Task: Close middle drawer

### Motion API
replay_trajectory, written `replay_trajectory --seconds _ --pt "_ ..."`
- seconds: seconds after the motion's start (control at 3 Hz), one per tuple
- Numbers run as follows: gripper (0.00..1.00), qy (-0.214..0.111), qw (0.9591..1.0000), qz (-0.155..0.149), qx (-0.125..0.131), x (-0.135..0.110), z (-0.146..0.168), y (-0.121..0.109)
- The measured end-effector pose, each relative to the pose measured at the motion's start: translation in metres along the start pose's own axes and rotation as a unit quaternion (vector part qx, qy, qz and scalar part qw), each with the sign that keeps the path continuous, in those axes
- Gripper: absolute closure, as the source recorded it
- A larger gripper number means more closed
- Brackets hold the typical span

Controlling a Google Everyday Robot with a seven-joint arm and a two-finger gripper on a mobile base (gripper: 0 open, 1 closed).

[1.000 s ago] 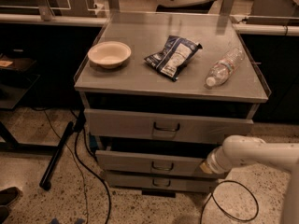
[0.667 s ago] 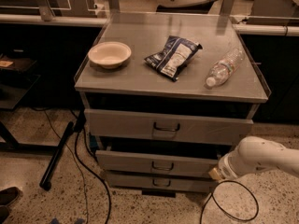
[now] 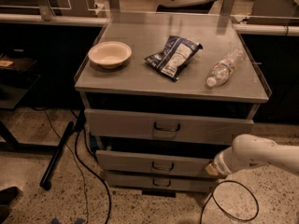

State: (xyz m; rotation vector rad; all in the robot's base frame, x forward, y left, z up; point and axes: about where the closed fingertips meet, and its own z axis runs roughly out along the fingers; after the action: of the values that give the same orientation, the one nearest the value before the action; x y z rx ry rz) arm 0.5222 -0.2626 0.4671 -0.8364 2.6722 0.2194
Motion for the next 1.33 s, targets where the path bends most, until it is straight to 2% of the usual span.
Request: replay_trajectory --seconds 0.67,1.33 --pt "1.00 -0.012 0.9984 0.000 0.055 -0.030 0.021 -0.038" --pt "1.00 -0.009 0.9981 -0.003 0.060 -0.030 0.023 -0.041"
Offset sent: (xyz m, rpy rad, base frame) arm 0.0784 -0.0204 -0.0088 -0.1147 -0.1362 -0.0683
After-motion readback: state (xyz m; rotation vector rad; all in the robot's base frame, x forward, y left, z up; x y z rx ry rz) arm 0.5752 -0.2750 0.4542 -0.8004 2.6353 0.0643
